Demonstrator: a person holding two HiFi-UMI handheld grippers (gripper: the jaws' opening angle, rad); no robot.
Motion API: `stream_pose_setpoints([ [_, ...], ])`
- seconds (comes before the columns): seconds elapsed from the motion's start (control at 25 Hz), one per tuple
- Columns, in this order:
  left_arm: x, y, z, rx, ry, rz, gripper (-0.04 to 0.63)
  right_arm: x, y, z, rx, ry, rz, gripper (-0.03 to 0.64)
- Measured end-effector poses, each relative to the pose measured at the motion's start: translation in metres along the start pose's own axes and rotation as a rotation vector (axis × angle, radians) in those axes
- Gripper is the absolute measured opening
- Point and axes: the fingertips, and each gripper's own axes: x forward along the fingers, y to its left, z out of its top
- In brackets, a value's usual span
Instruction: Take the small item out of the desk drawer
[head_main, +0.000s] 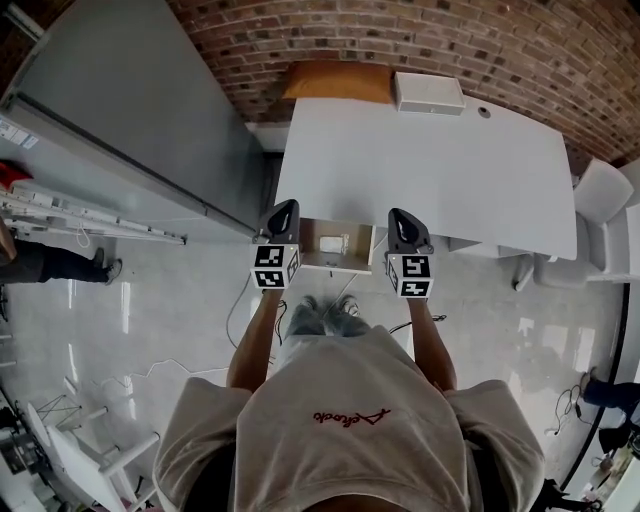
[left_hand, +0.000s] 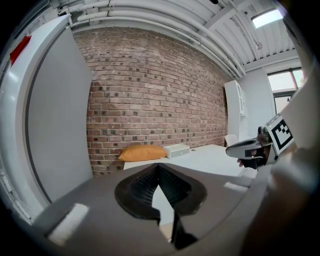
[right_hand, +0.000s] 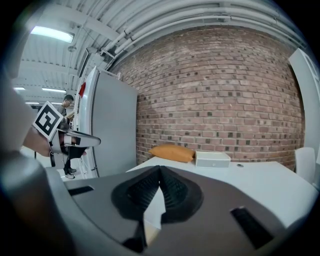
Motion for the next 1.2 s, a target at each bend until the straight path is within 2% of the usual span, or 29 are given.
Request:
stream_pose_setpoints([
  [0.36, 0.012, 0.020, -0.028, -0.031, 0.028, -0.047, 0.009, 0.019, 0.017, -0.023, 0.003, 0.054, -0.024, 0.011],
  [0.56, 0.007, 0.023, -0.065, -0.062, 0.072, -0.100, 0.009, 0.021, 0.028, -0.051, 0.033, 0.097, -0.077, 0.011],
  [0.84, -0.001, 0.030, -0.119, -0.076, 0.149, -0.153, 0.009, 0.024, 0.058, -0.091, 0.058, 0.162, -0.091, 0.011],
  [1.2, -0.001, 0.044, -0.181, -0.116, 0.220, -0.148, 0.009, 0.034, 0.089, -0.153, 0.086, 0.264, -0.056, 0.011],
])
